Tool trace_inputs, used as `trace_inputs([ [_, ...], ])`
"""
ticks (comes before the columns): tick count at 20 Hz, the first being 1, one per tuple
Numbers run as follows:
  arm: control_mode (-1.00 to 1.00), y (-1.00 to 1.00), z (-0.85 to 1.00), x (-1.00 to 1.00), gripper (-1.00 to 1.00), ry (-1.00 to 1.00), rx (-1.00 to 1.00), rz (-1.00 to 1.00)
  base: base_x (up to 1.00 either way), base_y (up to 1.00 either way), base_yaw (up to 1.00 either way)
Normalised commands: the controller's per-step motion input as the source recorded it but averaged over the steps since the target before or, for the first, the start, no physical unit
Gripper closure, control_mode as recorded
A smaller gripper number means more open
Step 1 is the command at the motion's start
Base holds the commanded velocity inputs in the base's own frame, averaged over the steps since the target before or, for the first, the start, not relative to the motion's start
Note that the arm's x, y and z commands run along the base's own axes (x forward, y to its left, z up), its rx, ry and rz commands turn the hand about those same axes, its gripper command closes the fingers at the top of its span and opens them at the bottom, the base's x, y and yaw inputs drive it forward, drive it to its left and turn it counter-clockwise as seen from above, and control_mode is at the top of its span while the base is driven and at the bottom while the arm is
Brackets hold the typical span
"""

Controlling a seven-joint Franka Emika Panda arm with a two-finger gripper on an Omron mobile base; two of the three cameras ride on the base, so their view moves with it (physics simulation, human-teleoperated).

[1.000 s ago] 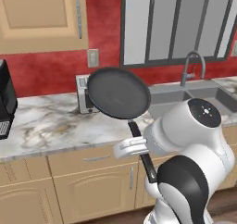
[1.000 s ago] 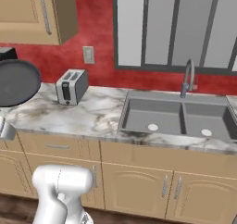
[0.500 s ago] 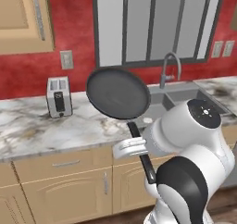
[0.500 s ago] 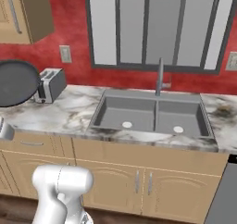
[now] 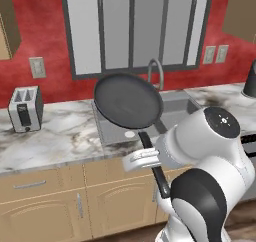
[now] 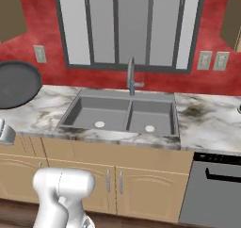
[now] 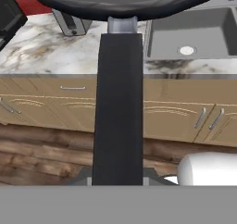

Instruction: Move the pot and pan from the stove into the sink.

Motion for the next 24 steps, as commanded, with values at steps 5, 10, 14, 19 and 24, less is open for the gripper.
trace_inputs([
  [5, 1.0, 0.0, 0.0, 0.0, 1.0, 0.0, 0.0, 0.0, -0.02, -0.32, -0.01],
  [10, 1.0, 0.0, 0.0, 0.0, 1.0, 0.0, 0.0, 0.0, 0.0, -0.07, 0.0],
  [14, 1.0, 0.0, 0.0, 0.0, 1.0, 0.0, 0.0, 0.0, 0.0, -0.47, 0.0],
  [19, 1.0, 0.0, 0.0, 0.0, 1.0, 0.0, 0.0, 0.0, 0.0, -0.61, 0.0],
  [24, 1.0, 0.0, 0.0, 0.0, 1.0, 0.0, 0.0, 0.0, 0.0, -0.6, 0.0],
])
